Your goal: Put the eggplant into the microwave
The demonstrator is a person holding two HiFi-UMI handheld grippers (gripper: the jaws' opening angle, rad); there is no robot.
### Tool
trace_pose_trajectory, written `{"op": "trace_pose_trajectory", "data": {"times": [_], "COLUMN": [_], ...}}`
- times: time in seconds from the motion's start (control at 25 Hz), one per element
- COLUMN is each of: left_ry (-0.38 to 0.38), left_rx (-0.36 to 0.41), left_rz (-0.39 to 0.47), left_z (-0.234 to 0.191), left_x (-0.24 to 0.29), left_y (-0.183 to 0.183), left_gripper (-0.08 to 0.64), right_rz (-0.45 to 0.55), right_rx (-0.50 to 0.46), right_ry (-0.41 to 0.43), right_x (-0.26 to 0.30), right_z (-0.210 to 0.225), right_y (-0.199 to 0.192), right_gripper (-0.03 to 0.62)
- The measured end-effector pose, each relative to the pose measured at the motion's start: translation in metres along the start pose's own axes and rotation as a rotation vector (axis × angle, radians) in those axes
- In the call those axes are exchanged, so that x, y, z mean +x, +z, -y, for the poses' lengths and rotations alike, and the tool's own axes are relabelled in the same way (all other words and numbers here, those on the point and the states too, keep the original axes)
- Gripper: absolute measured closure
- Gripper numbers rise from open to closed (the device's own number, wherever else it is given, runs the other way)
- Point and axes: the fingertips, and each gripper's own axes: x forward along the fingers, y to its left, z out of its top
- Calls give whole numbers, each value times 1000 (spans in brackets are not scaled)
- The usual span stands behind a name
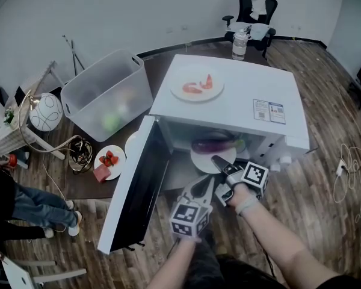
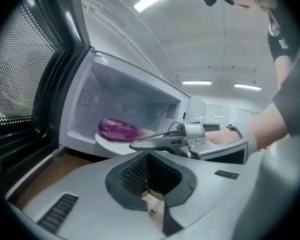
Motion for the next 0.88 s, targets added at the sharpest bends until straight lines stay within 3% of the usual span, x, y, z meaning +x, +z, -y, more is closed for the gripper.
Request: {"op": "trace_pose_trajectory", "data": {"times": [0.2, 0.44, 0.52, 0.88], "left_ry": [-8, -18, -18, -20], "left_rx": [-40, -31, -37, -45], "left_rz": [-2, -16, -20, -13], "left_z": [-4, -4, -6, -10], "left_x": [5, 6, 7, 12], "left_y": [5, 2, 0, 2], "left_gripper": [558, 558, 558, 558], "right_rz": [-47, -58, -84, -116], "right_rx": [-38, 2, -8, -33], "right_ry": [-13, 14, 9, 26], "right_x": [3, 6, 7, 0], "right_z": [-1, -4, -5, -5], "right_y": [-3, -5, -9, -13], "right_gripper": [565, 543, 476, 476]}}
